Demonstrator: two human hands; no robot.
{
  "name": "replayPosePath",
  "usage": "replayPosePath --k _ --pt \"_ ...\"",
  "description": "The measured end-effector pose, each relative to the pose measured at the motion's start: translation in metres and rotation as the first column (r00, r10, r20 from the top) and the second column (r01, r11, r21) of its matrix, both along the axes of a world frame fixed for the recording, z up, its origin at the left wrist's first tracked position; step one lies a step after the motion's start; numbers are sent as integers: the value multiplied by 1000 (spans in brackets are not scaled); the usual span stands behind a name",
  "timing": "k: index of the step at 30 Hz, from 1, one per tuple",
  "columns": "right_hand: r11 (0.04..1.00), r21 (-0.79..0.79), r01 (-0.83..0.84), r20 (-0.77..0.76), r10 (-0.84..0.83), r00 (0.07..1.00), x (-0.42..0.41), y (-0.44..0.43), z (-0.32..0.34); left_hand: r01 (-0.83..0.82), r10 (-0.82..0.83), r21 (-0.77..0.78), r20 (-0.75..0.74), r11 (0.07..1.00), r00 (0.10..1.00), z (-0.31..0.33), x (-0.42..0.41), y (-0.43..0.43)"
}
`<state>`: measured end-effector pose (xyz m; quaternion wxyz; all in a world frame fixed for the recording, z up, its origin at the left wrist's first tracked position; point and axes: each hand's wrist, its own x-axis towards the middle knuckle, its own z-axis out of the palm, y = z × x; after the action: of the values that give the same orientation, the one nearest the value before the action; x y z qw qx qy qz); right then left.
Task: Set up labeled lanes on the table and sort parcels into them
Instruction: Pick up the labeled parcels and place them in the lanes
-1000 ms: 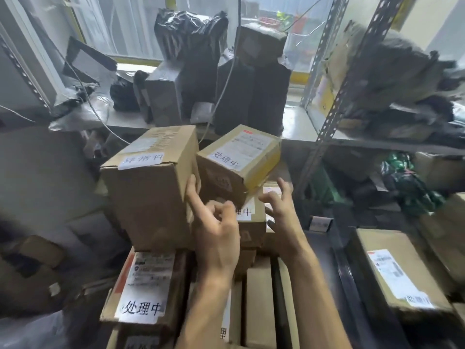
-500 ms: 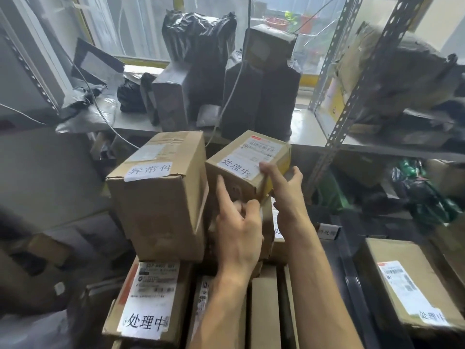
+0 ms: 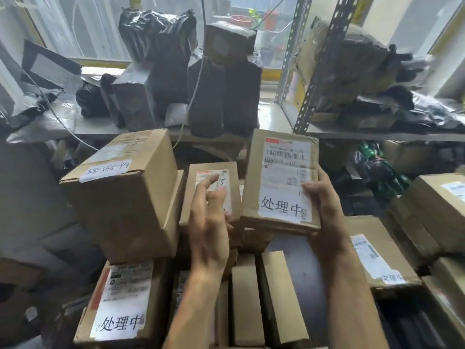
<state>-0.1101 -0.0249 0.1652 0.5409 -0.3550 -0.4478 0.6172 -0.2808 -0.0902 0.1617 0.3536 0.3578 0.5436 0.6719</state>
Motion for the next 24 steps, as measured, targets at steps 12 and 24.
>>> replayPosePath --k 12,24 --pt "991 7 130 -49 -129 990 134 -97 -1 621 -620 -65 42 781 784 7 125 -27" --pt "965 -101 240 127 -227 966 330 -197 -31 644 -614 -131 209 754 761 -33 320 -82"
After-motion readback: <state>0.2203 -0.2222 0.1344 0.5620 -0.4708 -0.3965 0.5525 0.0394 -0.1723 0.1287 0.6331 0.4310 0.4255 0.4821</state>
